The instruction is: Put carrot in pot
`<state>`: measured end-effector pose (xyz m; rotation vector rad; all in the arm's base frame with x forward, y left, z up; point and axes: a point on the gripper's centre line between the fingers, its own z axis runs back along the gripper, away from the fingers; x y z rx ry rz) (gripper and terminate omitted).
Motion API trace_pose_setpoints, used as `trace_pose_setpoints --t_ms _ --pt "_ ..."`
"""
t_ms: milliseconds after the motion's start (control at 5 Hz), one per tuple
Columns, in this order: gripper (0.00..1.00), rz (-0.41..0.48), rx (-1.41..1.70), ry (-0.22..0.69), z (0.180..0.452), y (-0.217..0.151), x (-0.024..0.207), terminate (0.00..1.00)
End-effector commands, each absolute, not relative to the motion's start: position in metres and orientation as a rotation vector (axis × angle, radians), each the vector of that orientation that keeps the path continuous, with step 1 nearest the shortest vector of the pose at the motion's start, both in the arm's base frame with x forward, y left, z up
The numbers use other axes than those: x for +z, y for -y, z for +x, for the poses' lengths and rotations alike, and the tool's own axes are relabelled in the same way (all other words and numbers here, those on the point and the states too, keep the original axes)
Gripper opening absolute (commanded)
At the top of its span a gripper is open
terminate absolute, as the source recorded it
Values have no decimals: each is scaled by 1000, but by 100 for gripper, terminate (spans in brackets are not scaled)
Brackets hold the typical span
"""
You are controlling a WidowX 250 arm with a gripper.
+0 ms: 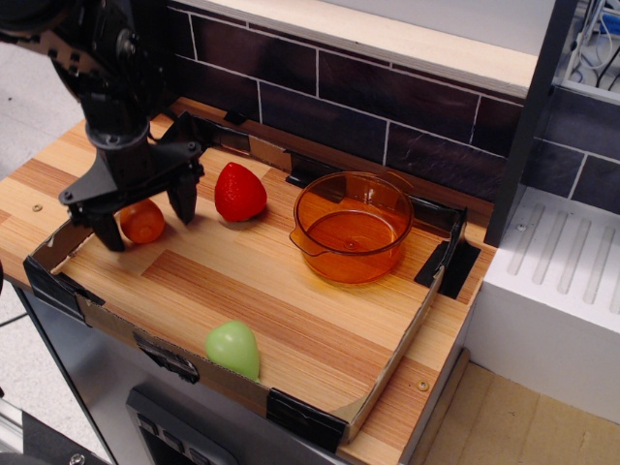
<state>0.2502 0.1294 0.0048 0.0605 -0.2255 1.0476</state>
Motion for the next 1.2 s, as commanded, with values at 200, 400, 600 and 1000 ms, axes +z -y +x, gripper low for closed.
trace_pose_setpoints --t_ms 200,400,600,1000 --pt "0 62 1004 314 248 -127 21 0" --pt "0 46 968 311 242 -115 43 0" --pt "0 -5 910 301 243 -85 74 0" --pt "0 -82 815 237 268 -17 100 0"
